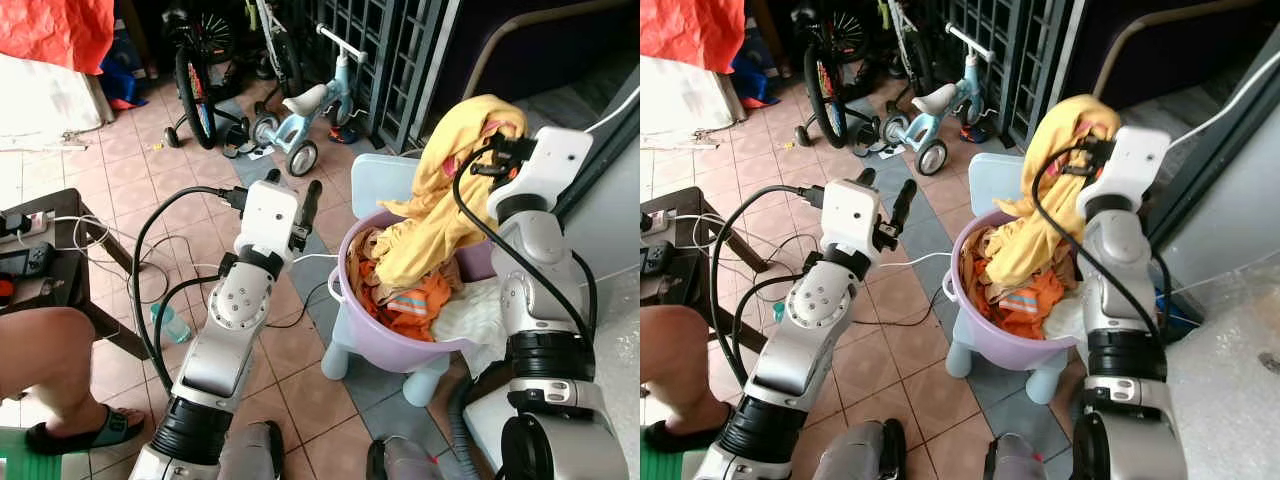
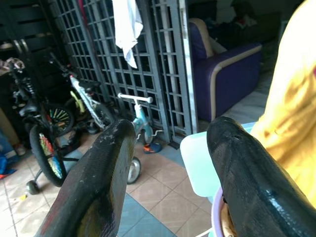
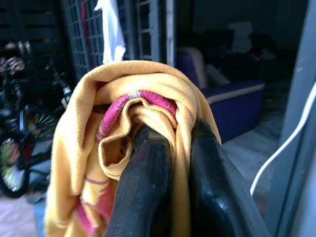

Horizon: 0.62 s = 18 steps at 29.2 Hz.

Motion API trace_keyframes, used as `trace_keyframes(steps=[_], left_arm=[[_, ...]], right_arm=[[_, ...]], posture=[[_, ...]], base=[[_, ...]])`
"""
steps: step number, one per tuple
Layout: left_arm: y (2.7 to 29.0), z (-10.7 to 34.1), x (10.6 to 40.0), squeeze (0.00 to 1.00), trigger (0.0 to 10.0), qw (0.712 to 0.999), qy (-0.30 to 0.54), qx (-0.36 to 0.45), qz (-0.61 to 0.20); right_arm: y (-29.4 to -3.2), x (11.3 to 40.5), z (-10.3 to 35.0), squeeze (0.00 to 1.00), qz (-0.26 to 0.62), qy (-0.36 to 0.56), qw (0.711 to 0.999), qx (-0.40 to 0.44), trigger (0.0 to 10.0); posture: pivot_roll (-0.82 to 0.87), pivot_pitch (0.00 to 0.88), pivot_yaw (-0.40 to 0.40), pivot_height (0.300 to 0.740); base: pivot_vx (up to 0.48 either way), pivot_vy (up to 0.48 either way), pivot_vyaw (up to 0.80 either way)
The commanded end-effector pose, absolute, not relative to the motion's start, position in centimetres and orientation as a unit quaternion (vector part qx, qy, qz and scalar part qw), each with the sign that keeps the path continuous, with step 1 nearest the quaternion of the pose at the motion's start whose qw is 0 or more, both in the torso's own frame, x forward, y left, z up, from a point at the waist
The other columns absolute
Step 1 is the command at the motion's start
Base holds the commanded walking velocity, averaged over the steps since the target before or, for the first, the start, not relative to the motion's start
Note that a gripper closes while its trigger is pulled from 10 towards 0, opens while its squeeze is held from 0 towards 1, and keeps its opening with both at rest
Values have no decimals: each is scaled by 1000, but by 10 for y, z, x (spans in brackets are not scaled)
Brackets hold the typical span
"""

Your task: Clothes washing

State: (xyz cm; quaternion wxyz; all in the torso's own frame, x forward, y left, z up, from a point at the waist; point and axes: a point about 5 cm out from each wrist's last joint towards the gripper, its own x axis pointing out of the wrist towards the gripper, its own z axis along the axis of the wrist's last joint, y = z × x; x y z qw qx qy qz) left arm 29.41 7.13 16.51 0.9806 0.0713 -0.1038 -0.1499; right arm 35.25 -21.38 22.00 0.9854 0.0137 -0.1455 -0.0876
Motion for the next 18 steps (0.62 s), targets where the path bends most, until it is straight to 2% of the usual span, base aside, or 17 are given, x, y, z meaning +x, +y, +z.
trace_keyframes(steps=[1,4,10,13,18], left_arm=[[70,161,293,0,10000,981,-99,73,-152],[71,159,291,0,10000,980,-99,74,-154],[76,157,294,0,10000,982,-93,70,-146],[77,157,296,0,10000,985,-84,52,-140],[78,157,297,0,10000,986,-83,46,-139]], right_arm=[[-229,352,233,0,-122,-164,979,17,10000],[-251,354,251,0,-171,-184,968,15,10000],[-271,350,261,0,-218,-195,956,-12,10000],[-306,342,279,0,-298,-213,930,-44,10000],[-328,335,289,0,-356,-218,907,-63,10000]], posture=[[-36,12,21,740],[-33,15,26,740],[-36,17,26,740],[-39,20,27,740],[-34,27,25,740]], base=[[0,0,-800],[0,0,-796],[0,0,-792],[0,0,-788],[0,0,-788]])
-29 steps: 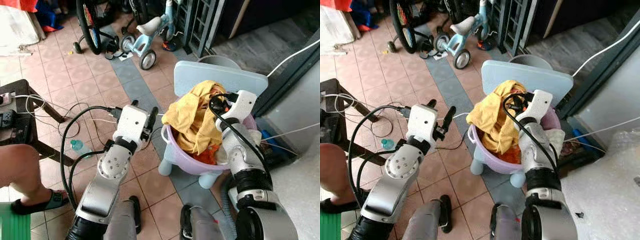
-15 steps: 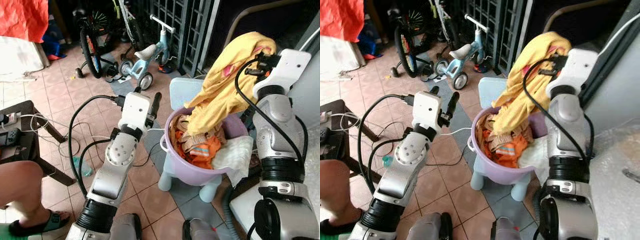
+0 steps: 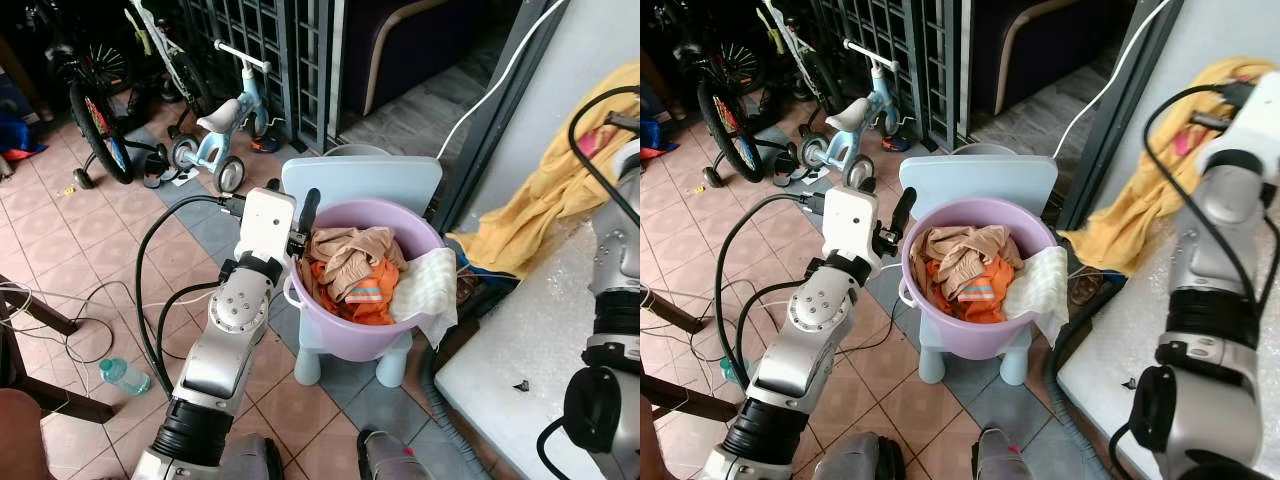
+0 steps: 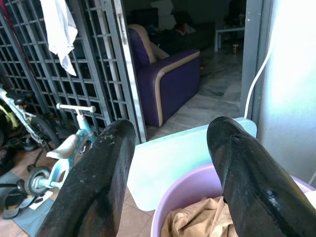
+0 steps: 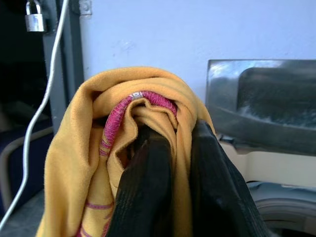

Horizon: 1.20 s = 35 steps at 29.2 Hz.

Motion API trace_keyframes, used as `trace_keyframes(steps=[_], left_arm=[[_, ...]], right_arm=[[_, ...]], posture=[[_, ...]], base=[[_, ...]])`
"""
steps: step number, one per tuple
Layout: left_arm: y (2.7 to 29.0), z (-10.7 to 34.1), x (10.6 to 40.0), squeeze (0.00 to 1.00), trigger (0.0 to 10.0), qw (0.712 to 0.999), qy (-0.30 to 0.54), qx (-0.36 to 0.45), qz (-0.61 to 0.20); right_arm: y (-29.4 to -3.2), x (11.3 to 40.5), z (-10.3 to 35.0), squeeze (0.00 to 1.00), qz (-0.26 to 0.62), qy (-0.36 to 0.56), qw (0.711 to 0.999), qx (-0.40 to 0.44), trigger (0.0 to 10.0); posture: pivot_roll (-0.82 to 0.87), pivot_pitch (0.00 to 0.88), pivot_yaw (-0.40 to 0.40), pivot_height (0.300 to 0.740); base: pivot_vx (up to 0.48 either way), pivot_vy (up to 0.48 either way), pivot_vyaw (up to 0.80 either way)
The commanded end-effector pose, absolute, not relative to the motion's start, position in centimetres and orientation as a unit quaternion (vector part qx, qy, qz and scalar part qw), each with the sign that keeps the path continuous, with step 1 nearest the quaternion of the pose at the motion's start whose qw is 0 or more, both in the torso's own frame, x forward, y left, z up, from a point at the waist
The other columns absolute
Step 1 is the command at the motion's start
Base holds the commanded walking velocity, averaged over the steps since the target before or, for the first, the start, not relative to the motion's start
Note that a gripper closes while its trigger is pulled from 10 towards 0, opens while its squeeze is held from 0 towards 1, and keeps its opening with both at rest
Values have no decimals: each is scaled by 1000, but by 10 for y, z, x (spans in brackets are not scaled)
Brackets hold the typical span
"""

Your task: Clothes washing

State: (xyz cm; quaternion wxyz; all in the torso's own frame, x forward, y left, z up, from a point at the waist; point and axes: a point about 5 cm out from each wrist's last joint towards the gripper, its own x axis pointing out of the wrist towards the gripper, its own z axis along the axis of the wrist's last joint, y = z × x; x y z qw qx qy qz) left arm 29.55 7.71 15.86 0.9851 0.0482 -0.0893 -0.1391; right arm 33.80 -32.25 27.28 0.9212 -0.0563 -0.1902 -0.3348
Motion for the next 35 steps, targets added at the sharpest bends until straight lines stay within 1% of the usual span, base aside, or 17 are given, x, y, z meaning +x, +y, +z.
trace_keyframes(steps=[1,8,10,17,19,21,23,26,27,28,29,30,31,32,33,34,35], left_arm=[[79,156,296,0,10000,986,-83,44,-140],[82,154,294,0,10000,986,-82,46,-140],[82,153,293,0,10000,985,-79,46,-145],[81,152,293,0,10000,985,-79,47,-148],[81,152,292,0,10000,986,-79,29,-146],[81,152,291,0,10000,986,-79,20,-143],[81,151,290,0,10000,987,-74,22,-141],[80,150,289,0,10000,987,-73,20,-141],[81,150,289,0,10000,987,-71,20,-140],[81,150,289,0,10000,987,-71,20,-140],[81,149,290,0,10000,988,-71,19,-138],[81,149,290,0,10000,988,-71,19,-138],[81,149,290,0,10000,988,-71,19,-137],[82,149,290,0,10000,988,-70,19,-135],[82,149,290,0,10000,988,-70,19,-135],[82,149,289,0,10000,988,-70,19,-135],[82,148,288,0,10000,988,-68,19,-134]], right_arm=[[-333,334,291,0,-366,-217,902,-70,10000],[-350,327,290,0,-419,-200,880,-102,10000],[-359,322,289,0,-447,-188,867,-115,10000],[-372,320,291,0,-465,-184,858,-116,10000],[-372,322,288,0,-465,-178,859,-118,10000],[-369,327,281,0,-459,-161,866,-116,10000],[-364,338,260,0,-435,-97,891,-83,10000],[-359,345,245,0,-402,-44,911,-84,10000],[-351,353,226,0,-357,19,932,-61,10000],[-351,353,226,0,-357,19,932,-61,10000],[-342,358,212,161,-323,55,945,-11,10000],[-342,358,212,161,-323,55,945,-11,10000],[-340,359,207,710,-317,63,946,14,10000],[-336,361,203,718,-313,71,946,39,10000],[-336,361,203,718,-313,71,946,39,10000],[-336,361,202,769,-316,75,945,46,10000],[-332,363,202,1000,-306,73,947,68,10000]], posture=[[-33,30,25,740],[-31,40,27,740],[-31,44,29,740],[-34,50,29,740],[-33,51,27,740],[-32,53,26,740],[-30,55,25,740],[-30,55,21,740],[-30,56,19,740],[-30,56,19,740],[-28,57,14,740],[-28,57,14,740],[-28,57,13,740],[-25,59,10,740],[-25,59,10,740],[-25,60,9,740],[-23,61,8,740]], base=[[0,0,-788],[224,0,-782],[262,0,-772],[252,-151,-769],[0,0,-769],[0,0,-381],[0,0,0],[0,0,0],[0,0,0],[0,0,0],[0,0,0],[0,0,0],[0,0,0],[0,0,0],[0,0,0],[0,0,0],[0,0,0]])
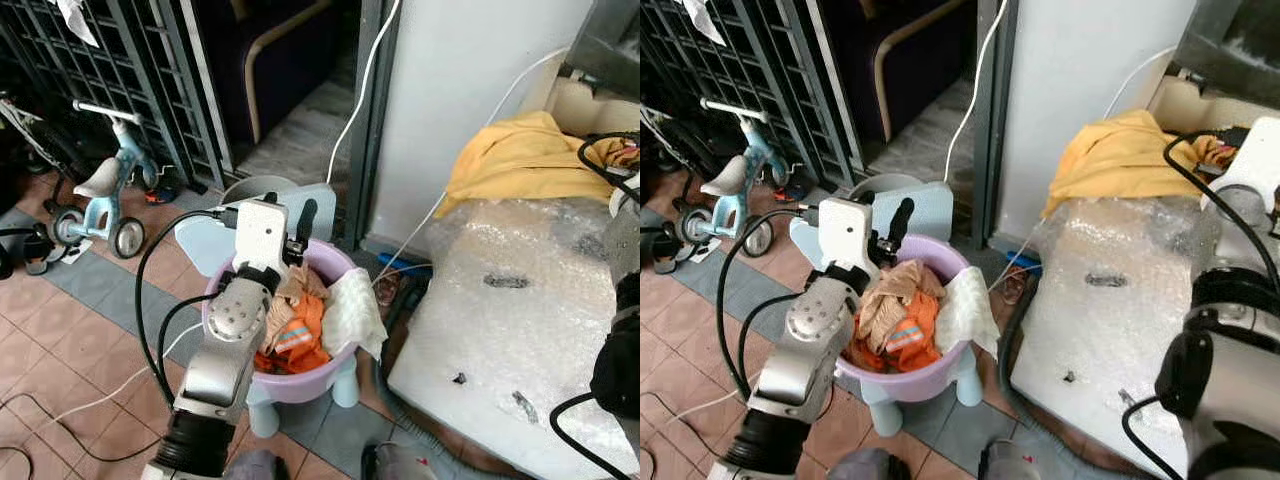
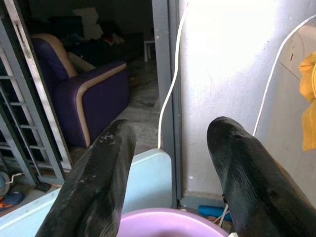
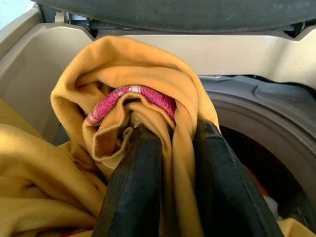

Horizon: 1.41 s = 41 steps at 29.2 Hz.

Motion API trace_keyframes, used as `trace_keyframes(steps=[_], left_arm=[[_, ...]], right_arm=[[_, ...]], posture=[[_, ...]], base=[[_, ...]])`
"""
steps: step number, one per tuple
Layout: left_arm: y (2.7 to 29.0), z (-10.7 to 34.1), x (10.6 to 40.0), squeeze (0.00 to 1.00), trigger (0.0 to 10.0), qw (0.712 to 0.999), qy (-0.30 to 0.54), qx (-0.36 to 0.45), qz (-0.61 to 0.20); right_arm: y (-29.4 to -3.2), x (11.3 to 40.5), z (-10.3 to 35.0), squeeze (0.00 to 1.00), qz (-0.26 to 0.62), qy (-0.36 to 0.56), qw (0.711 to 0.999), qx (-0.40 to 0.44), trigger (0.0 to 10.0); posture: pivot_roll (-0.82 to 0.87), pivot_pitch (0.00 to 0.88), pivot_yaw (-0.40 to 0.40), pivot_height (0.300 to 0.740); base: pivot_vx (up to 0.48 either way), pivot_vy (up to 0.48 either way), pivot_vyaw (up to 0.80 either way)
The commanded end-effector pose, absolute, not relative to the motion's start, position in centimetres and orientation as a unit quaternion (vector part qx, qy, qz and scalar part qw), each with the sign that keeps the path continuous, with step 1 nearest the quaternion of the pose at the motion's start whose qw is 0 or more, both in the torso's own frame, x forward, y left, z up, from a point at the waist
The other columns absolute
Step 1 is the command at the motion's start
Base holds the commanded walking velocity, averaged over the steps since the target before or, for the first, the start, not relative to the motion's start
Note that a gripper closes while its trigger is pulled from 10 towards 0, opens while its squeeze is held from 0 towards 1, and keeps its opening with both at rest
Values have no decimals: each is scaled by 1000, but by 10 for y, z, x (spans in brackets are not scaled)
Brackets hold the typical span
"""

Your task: Clothes washing

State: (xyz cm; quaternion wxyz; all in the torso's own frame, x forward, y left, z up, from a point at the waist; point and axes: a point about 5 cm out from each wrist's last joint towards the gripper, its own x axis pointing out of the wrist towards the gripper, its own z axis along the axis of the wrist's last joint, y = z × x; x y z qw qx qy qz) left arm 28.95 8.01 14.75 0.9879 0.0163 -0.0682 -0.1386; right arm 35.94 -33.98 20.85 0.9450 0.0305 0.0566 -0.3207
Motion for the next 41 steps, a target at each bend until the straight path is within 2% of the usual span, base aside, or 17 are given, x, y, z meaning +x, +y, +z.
trace_keyframes(steps=[1,3,5,7,9,13,15,18,21,26,27,29,30,31,32,35,41], left_arm=[[82,148,288,0,10000,988,-68,19,-134],[82,147,287,0,10000,988,-67,20,-134],[82,147,286,0,10000,989,-66,21,-134],[84,146,287,0,10000,989,-65,23,-130],[84,146,288,0,10000,989,-64,23,-130],[80,142,287,0,10000,987,-45,21,-150],[77,139,285,0,10000,985,-33,18,-167],[72,132,280,0,10000,979,-13,27,-204],[71,131,279,0,10000,977,-15,33,-209],[73,131,279,0,10000,977,-12,36,-208],[73,131,278,0,10000,977,-11,36,-208],[74,132,278,0,10000,977,-12,38,-207],[75,132,278,0,10000,979,-15,37,-202],[78,133,280,0,10000,982,-15,39,-187],[78,133,280,0,10000,982,-15,39,-187],[91,126,284,0,10000,991,7,35,-126],[107,111,283,0,10000,996,46,19,-72]], right_arm=[[-332,363,202,1000,-306,73,947,68,10000],[-332,364,207,1000,-306,50,946,90,10000],[-339,360,235,1000,-327,-44,943,52,10000],[-332,359,261,1000,-297,-124,946,-32,10000],[-323,361,266,1000,-262,-141,953,-49,10000],[-289,372,264,1000,-115,-134,982,-70,10000],[-276,374,263,1000,-64,-131,985,-95,10000],[-258,379,240,1000,8,-62,981,-181,10000],[-255,378,234,1000,25,-54,986,-157,10000],[-245,377,217,1000,71,-3,979,-194,10000],[-253,377,209,1000,40,24,976,-212,10000],[-266,377,211,1000,-17,23,978,-208,10000],[-269,377,222,1000,-44,-18,982,-185,10000],[-263,376,230,1000,-31,-49,983,-172,10000],[-263,376,230,1000,-31,-49,983,-172,10000],[-234,371,239,1000,42,-114,982,-144,10000],[-171,352,209,1000,180,-127,967,-125,10000]], posture=[[-23,61,8,740],[-21,62,7,740],[-20,64,6,740],[-23,67,7,740],[-25,67,7,740],[-31,70,13,740],[-32,70,14,740],[-36,73,18,740],[-31,73,16,740],[-28,74,17,740],[-24,75,16,740],[-21,77,17,740],[-19,76,18,740],[-18,77,21,740],[-18,77,21,740],[-15,76,24,740],[-7,75,20,740]], base=[[0,0,0],[0,0,0],[0,0,0],[0,0,0],[0,0,0],[0,0,0],[0,0,0],[0,0,0],[0,0,0],[0,0,0],[0,0,0],[0,0,0],[0,0,0],[0,0,0],[0,0,0],[0,0,0],[0,101,0]])
